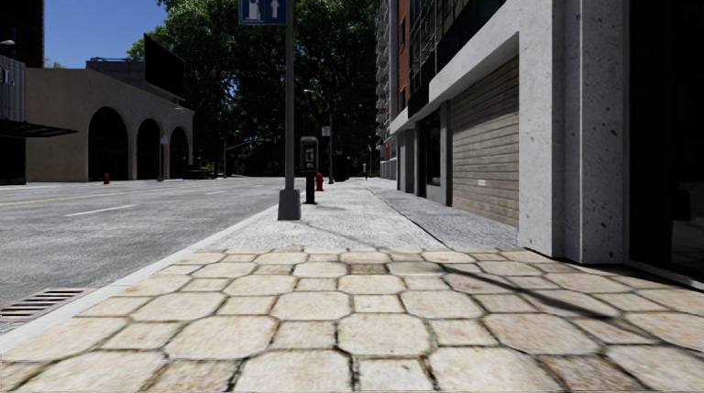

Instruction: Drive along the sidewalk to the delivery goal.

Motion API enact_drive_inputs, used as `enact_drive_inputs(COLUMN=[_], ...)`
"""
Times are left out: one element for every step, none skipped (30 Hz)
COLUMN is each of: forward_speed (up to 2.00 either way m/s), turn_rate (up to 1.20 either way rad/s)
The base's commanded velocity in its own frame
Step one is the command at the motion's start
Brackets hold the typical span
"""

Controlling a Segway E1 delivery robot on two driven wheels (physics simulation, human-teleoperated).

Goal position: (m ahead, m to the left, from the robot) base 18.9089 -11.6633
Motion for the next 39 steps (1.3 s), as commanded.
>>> enact_drive_inputs(forward_speed=[2.00,2.00,2.00,2.00,2.00,2.00,2.00,2.00,2.00,2.00,2.00,2.00,2.00,2.00,2.00,2.00,2.00,2.00,2.00,2.00,2.00,2.00,2.00,2.00,2.00,2.00,2.00,2.00,2.00,2.00,2.00,2.00,2.00,2.00,2.00,2.00,2.00,2.00,2.00], turn_rate=[-0.14,-0.17,-0.20,-0.21,-0.22,-0.22,-0.22,-0.22,-0.22,-0.22,-0.22,-0.22,-0.22,-0.22,-0.22,-0.19,-0.15,-0.15,-0.14,-0.13,-0.02,0.00,0.00,0.00,0.00,0.00,0.00,0.00,0.00,0.00,0.00,0.00,0.00,0.00,0.00,0.00,0.00,0.00,0.00])
